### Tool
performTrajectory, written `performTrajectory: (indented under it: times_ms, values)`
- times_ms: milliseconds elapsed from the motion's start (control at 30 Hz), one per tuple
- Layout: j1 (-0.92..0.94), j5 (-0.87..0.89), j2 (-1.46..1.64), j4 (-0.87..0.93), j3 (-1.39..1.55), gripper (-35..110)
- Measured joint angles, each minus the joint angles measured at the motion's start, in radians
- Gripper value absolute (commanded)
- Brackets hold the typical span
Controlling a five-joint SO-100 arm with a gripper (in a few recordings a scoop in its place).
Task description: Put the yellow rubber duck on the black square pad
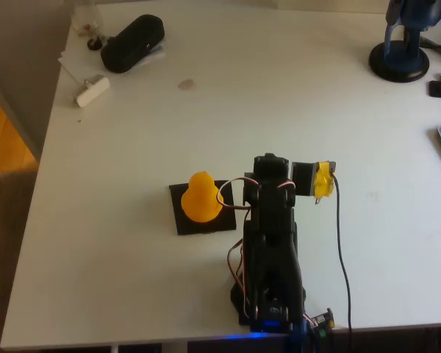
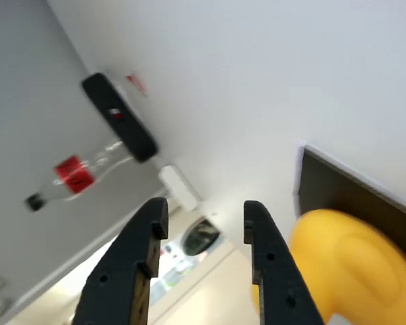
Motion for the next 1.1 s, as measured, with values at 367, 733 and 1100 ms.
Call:
performTrajectory:
  times_ms: [367, 733, 1100]
  values:
    - [-0.043, 0.000, 0.020, 0.000, 0.017, 8]
    - [-0.054, 0.000, 0.020, 0.000, 0.017, 8]
    - [-0.058, 0.000, 0.020, 0.000, 0.017, 7]
